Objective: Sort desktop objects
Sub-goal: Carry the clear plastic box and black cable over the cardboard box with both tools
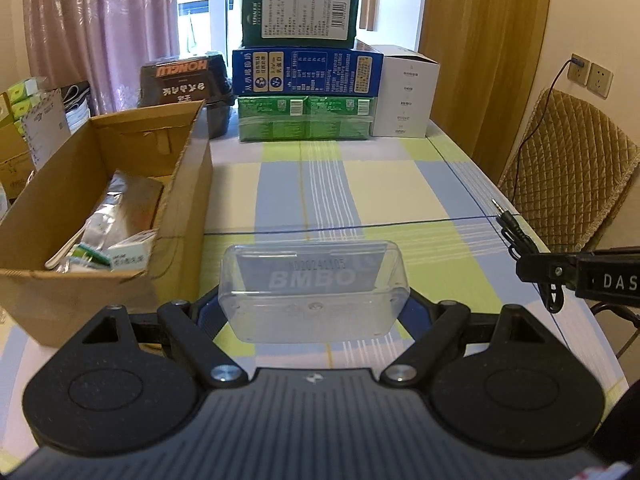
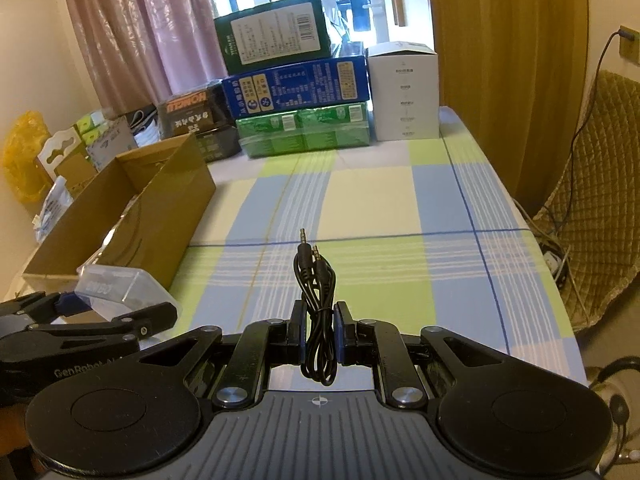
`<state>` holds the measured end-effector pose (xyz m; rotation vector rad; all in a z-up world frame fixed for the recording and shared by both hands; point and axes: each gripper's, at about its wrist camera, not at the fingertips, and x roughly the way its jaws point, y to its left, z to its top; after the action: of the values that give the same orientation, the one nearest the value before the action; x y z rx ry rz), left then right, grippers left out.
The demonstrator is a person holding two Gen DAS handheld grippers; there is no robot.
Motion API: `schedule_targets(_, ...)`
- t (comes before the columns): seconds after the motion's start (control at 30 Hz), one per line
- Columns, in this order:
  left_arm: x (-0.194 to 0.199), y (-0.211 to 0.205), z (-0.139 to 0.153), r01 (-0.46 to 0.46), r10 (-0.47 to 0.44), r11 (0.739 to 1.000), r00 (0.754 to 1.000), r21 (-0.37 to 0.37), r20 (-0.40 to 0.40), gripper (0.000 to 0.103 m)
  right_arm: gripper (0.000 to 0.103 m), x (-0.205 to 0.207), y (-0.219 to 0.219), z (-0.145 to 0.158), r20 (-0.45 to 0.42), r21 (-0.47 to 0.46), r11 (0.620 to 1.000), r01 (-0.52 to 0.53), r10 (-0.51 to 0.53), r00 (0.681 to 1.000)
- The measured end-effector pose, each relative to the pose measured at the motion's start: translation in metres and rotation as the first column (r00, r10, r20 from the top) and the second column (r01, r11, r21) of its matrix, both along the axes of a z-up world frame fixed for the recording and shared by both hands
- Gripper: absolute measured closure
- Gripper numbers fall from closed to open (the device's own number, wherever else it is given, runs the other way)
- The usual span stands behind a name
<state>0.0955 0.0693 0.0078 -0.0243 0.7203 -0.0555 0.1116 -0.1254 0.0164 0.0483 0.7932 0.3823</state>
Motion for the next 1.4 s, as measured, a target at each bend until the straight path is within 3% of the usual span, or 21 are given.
schedule_targets(0.53,-0.045,0.030,0.027,-0.042,0.042,0.999,0.999,-0.006,0.014,0.020,0.093,-0.036,0.014,0.013,0.016,-0.012,0.999,-0.043,0.043,0.999)
schedule_targets(1.4,-0.071,0.070,0.056,-0.079,0.078,0.996,0.996,0.028,0.049,0.020,0.093,-0.051,0.070,0.025,0.032,-0.018,0.989,-0.145,0.145,0.989)
